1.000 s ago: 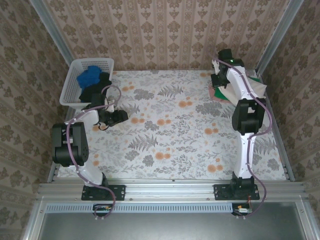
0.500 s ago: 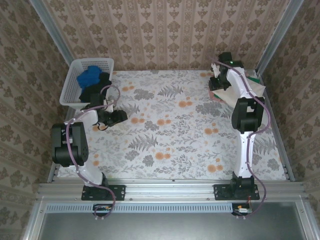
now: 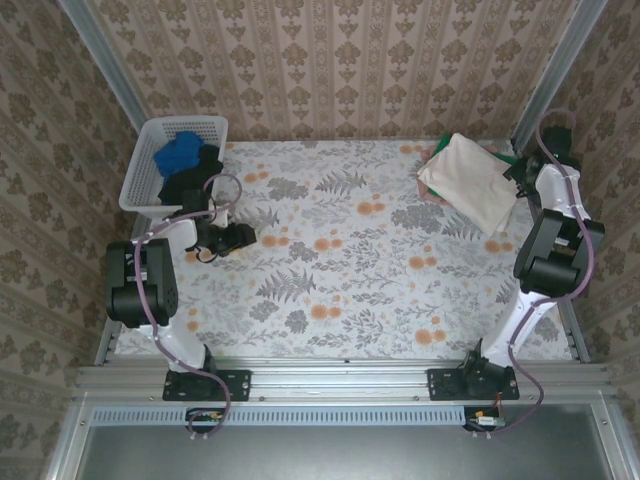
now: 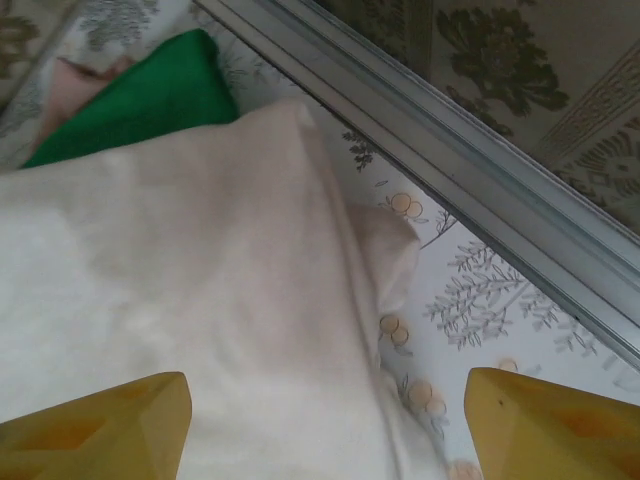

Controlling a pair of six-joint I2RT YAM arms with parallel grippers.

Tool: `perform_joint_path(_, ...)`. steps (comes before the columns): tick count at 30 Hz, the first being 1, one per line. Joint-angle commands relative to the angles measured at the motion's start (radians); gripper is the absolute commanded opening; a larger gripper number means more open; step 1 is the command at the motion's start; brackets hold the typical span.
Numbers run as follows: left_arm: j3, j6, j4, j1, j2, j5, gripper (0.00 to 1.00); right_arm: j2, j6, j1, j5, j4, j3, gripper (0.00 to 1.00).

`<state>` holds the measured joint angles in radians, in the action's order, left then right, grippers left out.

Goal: Fold and stack the t-shirts

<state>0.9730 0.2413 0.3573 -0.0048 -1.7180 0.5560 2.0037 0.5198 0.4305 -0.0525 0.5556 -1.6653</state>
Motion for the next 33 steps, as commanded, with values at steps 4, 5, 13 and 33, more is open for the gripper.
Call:
perform_joint_path(4, 0.035, -0.035, 0.035, 0.000, 0.003, 0.035, 0.55, 0.135, 0.080, 0.020, 0.010, -0.087, -0.094, 0.72)
perform_joint_path(5, 0.036, -0.037, 0.039, 0.000, 0.004, 0.034, 0.55, 0.158, 0.074, 0.021, 0.029, -0.093, -0.114, 0.71)
perform_joint_path(13, 0.057, -0.038, 0.071, -0.006, 0.018, 0.026, 0.55, 0.262, 0.087, 0.021, 0.038, -0.085, -0.183, 0.58)
perform_joint_path(33, 0.067, -0.057, 0.094, -0.006, 0.001, 0.023, 0.54, 0.362, -0.313, -0.150, -0.091, 0.090, -0.637, 0.08)
